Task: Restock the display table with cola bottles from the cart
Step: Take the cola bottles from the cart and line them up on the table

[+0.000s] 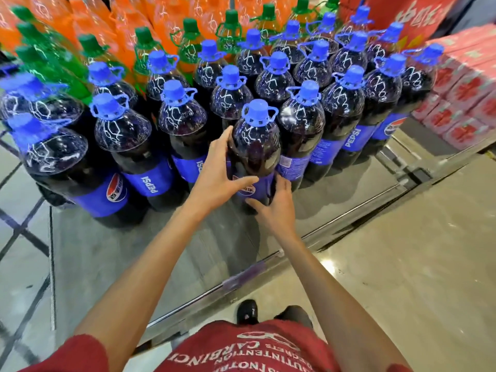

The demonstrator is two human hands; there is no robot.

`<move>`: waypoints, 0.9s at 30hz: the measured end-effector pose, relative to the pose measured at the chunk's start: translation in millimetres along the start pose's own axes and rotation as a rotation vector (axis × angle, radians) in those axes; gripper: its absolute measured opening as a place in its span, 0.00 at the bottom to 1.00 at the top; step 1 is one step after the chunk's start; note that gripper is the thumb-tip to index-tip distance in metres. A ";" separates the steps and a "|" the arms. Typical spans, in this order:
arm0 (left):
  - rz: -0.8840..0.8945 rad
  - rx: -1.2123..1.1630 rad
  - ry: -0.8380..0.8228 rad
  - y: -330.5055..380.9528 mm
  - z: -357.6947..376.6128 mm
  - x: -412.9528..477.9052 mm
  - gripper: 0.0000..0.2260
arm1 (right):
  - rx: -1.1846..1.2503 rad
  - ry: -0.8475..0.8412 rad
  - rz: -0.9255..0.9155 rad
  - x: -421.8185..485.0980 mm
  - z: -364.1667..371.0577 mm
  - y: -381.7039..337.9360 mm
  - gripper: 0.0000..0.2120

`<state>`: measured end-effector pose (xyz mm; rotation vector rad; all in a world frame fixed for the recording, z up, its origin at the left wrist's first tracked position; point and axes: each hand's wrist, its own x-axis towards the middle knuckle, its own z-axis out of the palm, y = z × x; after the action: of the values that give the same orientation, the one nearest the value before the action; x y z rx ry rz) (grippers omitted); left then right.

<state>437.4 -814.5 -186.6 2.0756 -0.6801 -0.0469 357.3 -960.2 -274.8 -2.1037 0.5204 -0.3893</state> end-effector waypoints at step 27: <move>0.376 1.057 -0.843 88.7 75.1 -117.1 0.29 | -0.808 -0.300 0.444 -205.7 -173.0 23.2 0.31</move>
<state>276.9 -853.0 -186.0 2.8561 -1.9140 -0.4482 95.5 -990.6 -216.8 -2.6304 1.0565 0.4691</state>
